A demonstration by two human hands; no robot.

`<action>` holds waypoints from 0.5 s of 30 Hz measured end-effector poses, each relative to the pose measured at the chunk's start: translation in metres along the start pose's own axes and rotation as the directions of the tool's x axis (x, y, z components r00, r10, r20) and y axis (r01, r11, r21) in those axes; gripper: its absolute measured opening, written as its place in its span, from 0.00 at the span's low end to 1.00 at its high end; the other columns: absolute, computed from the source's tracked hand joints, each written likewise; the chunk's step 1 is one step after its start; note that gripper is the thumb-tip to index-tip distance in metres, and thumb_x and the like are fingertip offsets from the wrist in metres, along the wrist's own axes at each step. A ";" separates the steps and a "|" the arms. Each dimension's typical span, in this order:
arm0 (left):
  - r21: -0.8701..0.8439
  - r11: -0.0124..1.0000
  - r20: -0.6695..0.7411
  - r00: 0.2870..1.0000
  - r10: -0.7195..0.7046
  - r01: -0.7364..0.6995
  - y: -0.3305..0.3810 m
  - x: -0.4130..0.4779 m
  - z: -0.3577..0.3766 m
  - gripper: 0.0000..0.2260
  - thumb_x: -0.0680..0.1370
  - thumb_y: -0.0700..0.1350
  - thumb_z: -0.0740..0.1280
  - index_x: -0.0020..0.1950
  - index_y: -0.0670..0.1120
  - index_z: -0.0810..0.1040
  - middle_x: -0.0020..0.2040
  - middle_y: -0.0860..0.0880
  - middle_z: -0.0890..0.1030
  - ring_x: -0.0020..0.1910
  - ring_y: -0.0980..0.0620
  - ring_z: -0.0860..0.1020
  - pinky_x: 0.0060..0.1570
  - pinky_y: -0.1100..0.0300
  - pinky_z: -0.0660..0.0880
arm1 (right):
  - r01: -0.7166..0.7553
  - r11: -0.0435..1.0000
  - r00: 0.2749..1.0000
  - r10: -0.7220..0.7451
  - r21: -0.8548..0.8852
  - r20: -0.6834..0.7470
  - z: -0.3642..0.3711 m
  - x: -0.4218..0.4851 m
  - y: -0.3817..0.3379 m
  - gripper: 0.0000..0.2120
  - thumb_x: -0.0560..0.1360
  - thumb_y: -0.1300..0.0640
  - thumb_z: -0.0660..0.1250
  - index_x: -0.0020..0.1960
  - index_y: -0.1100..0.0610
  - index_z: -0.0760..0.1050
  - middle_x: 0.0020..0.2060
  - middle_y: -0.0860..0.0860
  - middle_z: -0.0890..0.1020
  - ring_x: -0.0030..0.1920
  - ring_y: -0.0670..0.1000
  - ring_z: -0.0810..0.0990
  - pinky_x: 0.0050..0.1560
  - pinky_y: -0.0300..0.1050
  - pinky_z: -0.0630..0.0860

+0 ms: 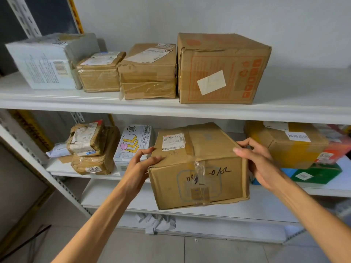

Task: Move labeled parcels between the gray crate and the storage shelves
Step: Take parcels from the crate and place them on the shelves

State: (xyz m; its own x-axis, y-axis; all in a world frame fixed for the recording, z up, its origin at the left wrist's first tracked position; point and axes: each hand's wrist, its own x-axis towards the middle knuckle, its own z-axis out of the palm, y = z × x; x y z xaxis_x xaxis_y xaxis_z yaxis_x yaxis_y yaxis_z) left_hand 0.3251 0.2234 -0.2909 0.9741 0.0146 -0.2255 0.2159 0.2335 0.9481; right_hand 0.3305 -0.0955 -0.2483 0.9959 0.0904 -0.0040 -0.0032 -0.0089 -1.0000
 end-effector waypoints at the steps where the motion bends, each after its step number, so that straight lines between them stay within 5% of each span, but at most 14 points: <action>1: 0.006 1.000 0.002 1.000 -0.012 0.012 0.000 0.006 -0.002 0.25 0.63 0.44 0.75 0.59 0.46 0.75 0.58 0.46 0.82 0.43 0.49 0.82 0.43 0.57 0.75 | -0.010 1.000 0.999 0.010 -0.007 0.030 -0.004 0.004 0.003 0.26 0.55 0.48 0.77 0.47 0.61 0.74 0.40 0.53 0.84 0.43 0.51 0.83 0.40 0.40 0.79; 4: 0.059 0.997 0.027 0.998 -0.056 0.054 -0.005 0.027 -0.003 0.33 0.63 0.39 0.77 0.67 0.45 0.71 0.57 0.41 0.82 0.52 0.44 0.82 0.48 0.56 0.76 | -0.072 0.997 0.995 0.073 -0.014 0.069 -0.011 0.016 0.018 0.24 0.63 0.64 0.77 0.58 0.62 0.77 0.53 0.55 0.84 0.57 0.56 0.81 0.56 0.48 0.79; 7: 0.118 0.991 0.036 0.997 -0.064 0.060 -0.012 0.053 -0.001 0.29 0.68 0.29 0.73 0.67 0.43 0.72 0.59 0.42 0.81 0.57 0.43 0.80 0.49 0.56 0.77 | -0.082 0.990 0.993 0.091 -0.119 0.079 -0.010 0.029 0.047 0.28 0.67 0.73 0.71 0.62 0.51 0.78 0.60 0.49 0.81 0.66 0.51 0.75 0.70 0.55 0.69; 11: 0.232 0.972 0.064 0.996 -0.058 0.042 -0.014 0.085 0.002 0.27 0.71 0.27 0.69 0.68 0.45 0.70 0.58 0.48 0.80 0.57 0.48 0.78 0.46 0.62 0.78 | -0.117 0.982 0.993 0.117 -0.146 -0.010 0.000 0.046 0.082 0.35 0.66 0.76 0.72 0.59 0.40 0.79 0.64 0.48 0.78 0.71 0.52 0.70 0.72 0.58 0.65; 15: 0.267 0.963 0.056 0.996 -0.067 0.050 -0.025 0.112 0.003 0.30 0.73 0.25 0.66 0.72 0.44 0.66 0.58 0.52 0.78 0.61 0.49 0.75 0.53 0.59 0.77 | -0.185 0.976 0.981 0.177 -0.116 -0.074 0.012 0.072 0.095 0.37 0.67 0.78 0.70 0.65 0.45 0.74 0.66 0.49 0.75 0.71 0.53 0.69 0.67 0.57 0.71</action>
State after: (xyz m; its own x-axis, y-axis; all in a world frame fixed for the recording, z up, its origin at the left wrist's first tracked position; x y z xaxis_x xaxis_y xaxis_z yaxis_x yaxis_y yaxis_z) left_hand 0.4290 0.2167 -0.3389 0.9597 -0.0558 -0.2754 0.2739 -0.0339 0.9612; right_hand 0.4008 -0.0779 -0.3439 0.9835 0.0135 -0.1802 -0.1765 -0.1411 -0.9741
